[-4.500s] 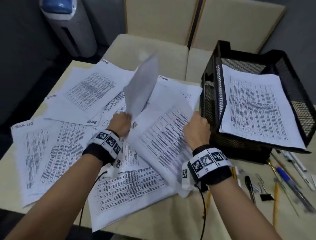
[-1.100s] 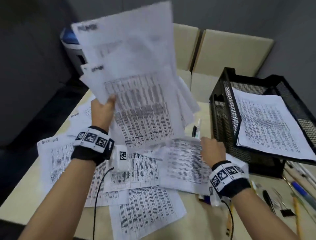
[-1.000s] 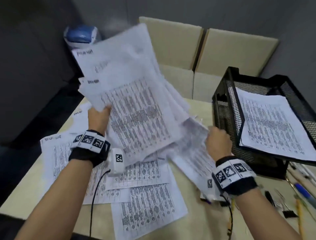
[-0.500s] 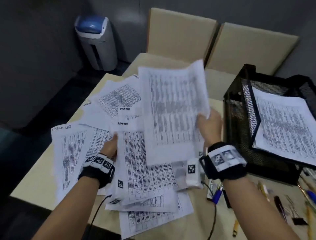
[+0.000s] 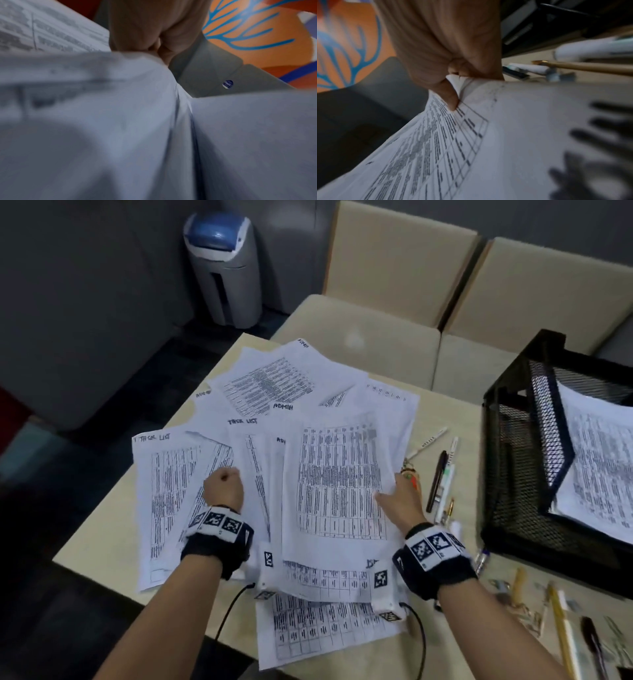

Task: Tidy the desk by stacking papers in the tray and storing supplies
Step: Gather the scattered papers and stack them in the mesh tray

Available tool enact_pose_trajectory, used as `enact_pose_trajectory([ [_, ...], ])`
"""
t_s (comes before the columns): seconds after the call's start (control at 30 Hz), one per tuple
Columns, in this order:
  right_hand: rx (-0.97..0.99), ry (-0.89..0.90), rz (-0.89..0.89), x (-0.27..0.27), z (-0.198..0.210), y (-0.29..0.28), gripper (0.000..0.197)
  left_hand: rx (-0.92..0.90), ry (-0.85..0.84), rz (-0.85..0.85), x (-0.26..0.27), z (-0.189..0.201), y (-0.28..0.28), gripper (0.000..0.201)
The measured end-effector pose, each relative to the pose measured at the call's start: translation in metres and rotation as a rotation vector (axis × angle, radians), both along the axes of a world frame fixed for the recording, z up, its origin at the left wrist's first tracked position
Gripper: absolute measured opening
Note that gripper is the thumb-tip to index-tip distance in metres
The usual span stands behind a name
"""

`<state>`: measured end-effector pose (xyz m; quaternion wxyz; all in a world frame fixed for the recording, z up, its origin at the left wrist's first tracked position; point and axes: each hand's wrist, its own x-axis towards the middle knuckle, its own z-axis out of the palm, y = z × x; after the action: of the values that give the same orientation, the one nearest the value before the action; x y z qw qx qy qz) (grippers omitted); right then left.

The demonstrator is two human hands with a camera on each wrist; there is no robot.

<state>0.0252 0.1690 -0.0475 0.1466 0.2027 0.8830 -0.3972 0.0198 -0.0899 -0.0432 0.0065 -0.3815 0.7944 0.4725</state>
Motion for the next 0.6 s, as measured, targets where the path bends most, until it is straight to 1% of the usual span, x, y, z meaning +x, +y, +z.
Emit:
enact_pose_trajectory([
  [0.07,0.000,-0.025,-0.016,0.001,-0.003,0.003,0.036,0.051,-0.059,-0.038,-0.004,-0.003,0.004,0.032],
  [0.17,0.175,-0.107,0.072,-0.003,-0.006,-0.011,0.049,0.149,-0.136,-0.043,-0.008,0.004,0.017,0.045],
  [0.27,0.141,-0.138,0.103,-0.005,-0.001,-0.035,0.054,0.276,-0.175,-0.146,-0.006,0.011,0.029,0.080],
  [0.3,0.101,-0.130,0.103,-0.005,-0.001,-0.041,0.055,0.289,-0.206,-0.217,-0.004,0.012,0.032,0.086],
  [0.33,0.057,-0.121,0.100,-0.005,-0.002,-0.044,0.053,0.271,-0.234,-0.293,-0.001,0.014,0.034,0.081],
  [0.4,0.013,-0.122,0.087,-0.002,0.003,-0.041,0.043,0.135,-0.215,-0.437,0.002,0.013,0.035,0.058],
  [0.47,-0.048,-0.043,0.027,0.001,0.017,-0.033,0.032,0.040,-0.075,-0.535,0.004,0.019,0.033,0.043],
  [0.53,-0.155,0.158,-0.052,0.001,0.044,-0.025,0.021,-0.014,0.100,-0.561,0.005,0.040,0.032,0.032],
  [0.6,-0.217,0.414,-0.090,-0.002,0.081,-0.020,0.018,-0.030,0.284,-0.521,-0.001,0.070,0.032,0.027],
])
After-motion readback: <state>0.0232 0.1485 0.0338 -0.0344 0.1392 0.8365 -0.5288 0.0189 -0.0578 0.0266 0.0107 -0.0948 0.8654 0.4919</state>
